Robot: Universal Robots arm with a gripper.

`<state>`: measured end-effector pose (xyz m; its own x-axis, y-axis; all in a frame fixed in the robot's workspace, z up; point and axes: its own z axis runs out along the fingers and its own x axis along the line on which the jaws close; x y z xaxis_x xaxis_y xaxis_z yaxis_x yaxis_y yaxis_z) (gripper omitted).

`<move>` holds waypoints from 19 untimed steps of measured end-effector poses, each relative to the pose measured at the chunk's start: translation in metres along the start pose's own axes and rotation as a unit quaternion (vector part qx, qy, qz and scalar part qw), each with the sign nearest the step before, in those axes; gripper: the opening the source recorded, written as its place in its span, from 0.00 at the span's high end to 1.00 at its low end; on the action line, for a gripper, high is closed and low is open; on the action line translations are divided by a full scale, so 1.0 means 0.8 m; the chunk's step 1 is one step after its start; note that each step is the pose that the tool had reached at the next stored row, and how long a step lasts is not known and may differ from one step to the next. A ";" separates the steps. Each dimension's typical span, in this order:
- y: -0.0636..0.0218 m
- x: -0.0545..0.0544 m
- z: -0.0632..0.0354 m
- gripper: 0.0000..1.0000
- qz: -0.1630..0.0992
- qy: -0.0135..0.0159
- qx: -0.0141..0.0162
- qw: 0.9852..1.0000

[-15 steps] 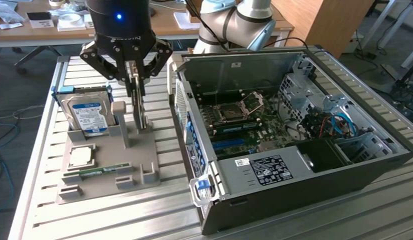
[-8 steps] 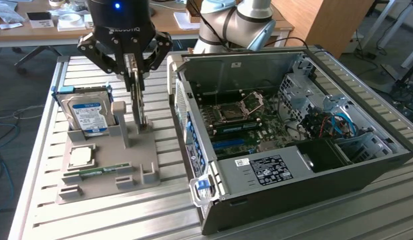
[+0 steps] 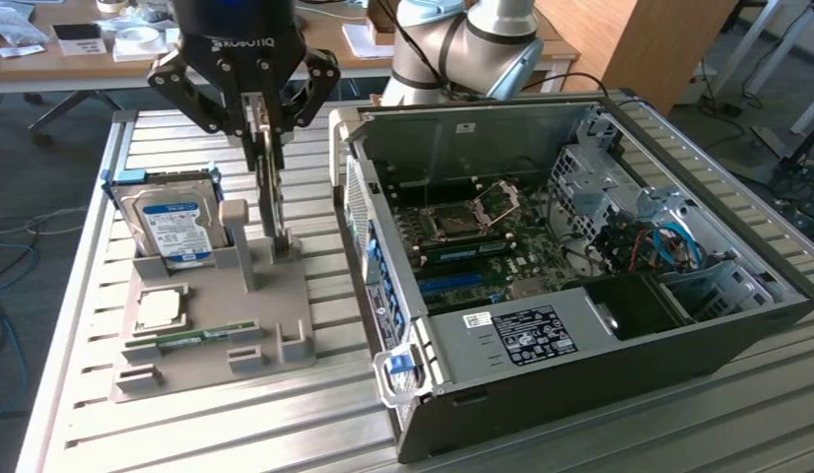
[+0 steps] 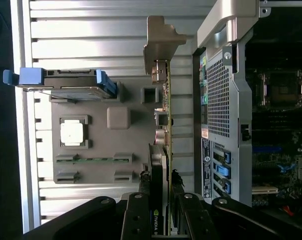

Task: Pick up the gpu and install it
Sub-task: 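Pick up the gpu and move the gpu toward the slot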

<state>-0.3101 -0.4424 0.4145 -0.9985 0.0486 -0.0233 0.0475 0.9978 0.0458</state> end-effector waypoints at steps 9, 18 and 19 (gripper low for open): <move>0.000 0.000 -0.004 0.73 0.000 0.000 0.000 1.000; 0.000 0.000 -0.007 0.73 0.000 0.000 0.000 1.000; 0.000 0.000 -0.008 0.73 0.000 0.000 0.000 1.000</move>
<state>-0.3101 -0.4424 0.4209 -0.9985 0.0486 -0.0233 0.0475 0.9978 0.0457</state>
